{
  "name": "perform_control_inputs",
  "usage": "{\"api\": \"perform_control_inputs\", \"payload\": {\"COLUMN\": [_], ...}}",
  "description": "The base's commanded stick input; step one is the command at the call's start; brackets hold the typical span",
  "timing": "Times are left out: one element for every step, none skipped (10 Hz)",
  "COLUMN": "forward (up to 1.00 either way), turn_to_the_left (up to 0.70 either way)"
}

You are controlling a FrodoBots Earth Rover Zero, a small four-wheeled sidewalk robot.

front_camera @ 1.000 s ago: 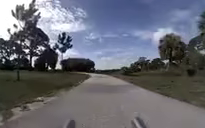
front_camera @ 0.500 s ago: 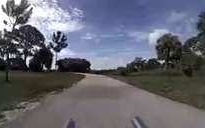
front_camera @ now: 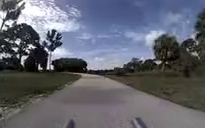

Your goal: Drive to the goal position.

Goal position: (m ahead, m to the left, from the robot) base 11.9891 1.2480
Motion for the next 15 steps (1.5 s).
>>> {"api": "perform_control_inputs", "payload": {"forward": [0.69, 0.69, 0.69, 0.69, 0.69, 0.69, 0.69, 0.69, 0.69, 0.69, 0.69, 0.69, 0.69, 0.69, 0.69], "turn_to_the_left": [0.03, 0.03, 0.03, 0.03, 0.03, 0.03, 0.03, 0.03, 0.03, 0.03, 0.03, 0.03, 0.03, 0.14, 0.34]}}
